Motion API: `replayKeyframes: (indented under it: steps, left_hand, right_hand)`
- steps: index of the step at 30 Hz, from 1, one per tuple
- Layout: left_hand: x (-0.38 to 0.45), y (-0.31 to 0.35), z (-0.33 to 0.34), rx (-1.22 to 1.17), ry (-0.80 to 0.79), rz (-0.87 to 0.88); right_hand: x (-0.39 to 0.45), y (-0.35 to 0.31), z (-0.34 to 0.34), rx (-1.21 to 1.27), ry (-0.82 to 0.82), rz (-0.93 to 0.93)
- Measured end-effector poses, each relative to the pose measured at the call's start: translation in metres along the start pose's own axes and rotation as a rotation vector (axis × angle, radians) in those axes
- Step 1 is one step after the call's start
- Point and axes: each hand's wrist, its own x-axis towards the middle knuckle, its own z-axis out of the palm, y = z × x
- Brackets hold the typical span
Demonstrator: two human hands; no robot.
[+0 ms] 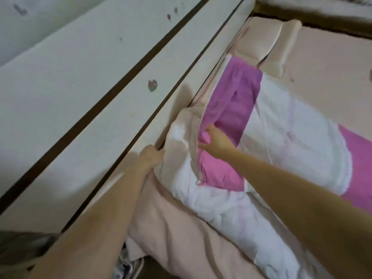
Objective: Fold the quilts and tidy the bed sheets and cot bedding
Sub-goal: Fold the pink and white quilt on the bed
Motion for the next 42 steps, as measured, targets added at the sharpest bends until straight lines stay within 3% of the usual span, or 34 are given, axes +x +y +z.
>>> replayKeyframes:
  steps: [3,7,12,15,17,20,22,24,25,27,29,30,35,39,42]
  left_hand:
    - [0.013,-0.035,0.037,-0.105,-0.087,-0.055]
    - [0.027,-0.064,0.091,-0.525,-0.202,-0.153]
    - [0.046,-0.077,0.111,-0.828,-0.192,-0.191]
    - [0.048,-0.065,0.106,-0.773,-0.177,-0.076]
    - [0.043,-0.053,0.100,-0.789,-0.212,0.017]
    - [0.031,-0.044,0.089,-1.082,-0.265,0.081]
    - [0.026,-0.037,0.086,-1.121,-0.001,0.035]
    - [0.016,-0.025,0.087,-1.000,0.225,-0.036]
    - [0.003,-0.014,0.083,-1.001,0.227,-0.120]
    - [-0.013,0.002,0.079,-1.119,-0.066,-0.212]
    - [-0.021,0.007,0.078,-1.252,-0.350,-0.042]
    - [-0.026,0.009,0.075,-1.240,-0.380,0.036]
    - [-0.019,-0.015,0.056,-1.028,-0.120,0.177]
    - [-0.025,-0.019,0.040,-0.932,-0.122,0.129]
    - [-0.039,-0.010,0.038,-0.871,-0.118,0.209]
  right_hand:
    - [-0.006,0.018,0.058,-0.173,-0.080,-0.088]
    - [-0.016,0.041,0.112,-0.323,-0.175,-0.247]
    - [-0.024,0.054,0.147,-0.398,-0.132,-0.178]
    - [-0.021,0.048,0.160,-0.481,-0.071,-0.090]
    - [-0.018,0.044,0.153,-0.348,-0.002,-0.025]
    - [-0.015,0.045,0.110,0.198,0.038,0.179]
    - [-0.021,0.041,0.078,0.389,0.065,0.231]
    - [-0.026,0.024,0.054,0.471,0.088,0.259]
    - [-0.028,0.015,0.044,0.522,0.117,0.281]
    - [-0.031,-0.004,0.026,0.650,0.180,0.321]
    - [-0.031,-0.018,0.013,0.723,0.211,0.343]
    - [-0.033,-0.022,0.006,0.733,0.231,0.345]
    - [-0.050,-0.024,-0.015,0.782,0.312,0.382]
    - [-0.062,-0.034,-0.018,0.811,0.275,0.394]
    - [-0.070,-0.042,-0.027,0.775,0.307,0.369]
